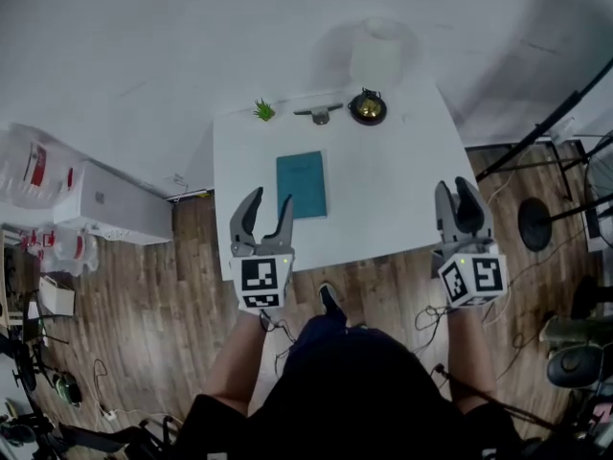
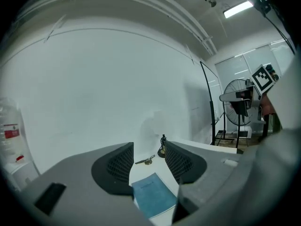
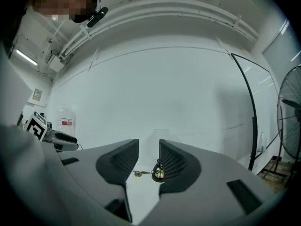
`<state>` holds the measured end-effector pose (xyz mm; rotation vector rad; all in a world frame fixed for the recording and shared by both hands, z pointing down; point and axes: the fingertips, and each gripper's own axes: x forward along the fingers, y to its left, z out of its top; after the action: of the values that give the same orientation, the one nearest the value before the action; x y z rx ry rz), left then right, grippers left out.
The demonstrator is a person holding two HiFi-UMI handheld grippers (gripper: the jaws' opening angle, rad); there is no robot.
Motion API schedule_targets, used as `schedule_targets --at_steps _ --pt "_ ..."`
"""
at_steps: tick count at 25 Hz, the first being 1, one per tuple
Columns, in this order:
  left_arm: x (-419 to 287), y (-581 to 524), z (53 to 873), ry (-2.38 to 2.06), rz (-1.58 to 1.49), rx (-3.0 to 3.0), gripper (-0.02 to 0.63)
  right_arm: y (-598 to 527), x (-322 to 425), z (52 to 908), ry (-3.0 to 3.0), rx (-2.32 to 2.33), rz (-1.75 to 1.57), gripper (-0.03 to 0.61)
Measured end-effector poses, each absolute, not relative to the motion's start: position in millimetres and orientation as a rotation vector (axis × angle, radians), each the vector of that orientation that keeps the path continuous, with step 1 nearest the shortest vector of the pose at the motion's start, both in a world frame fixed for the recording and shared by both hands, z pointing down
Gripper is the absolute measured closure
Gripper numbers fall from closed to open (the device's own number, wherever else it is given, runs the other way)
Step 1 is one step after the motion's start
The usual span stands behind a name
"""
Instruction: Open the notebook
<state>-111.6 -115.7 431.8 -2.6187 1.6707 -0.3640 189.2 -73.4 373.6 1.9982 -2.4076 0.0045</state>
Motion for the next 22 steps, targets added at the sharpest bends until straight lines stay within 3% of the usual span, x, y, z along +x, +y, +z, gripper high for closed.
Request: schedule_targets --at_steps 22 --pt "-80.1 -202.6 564.2 1.766 -0.815 -2.604 0.420 -211.3 190.4 440.1 -2.528 1.798 0.220 0.457"
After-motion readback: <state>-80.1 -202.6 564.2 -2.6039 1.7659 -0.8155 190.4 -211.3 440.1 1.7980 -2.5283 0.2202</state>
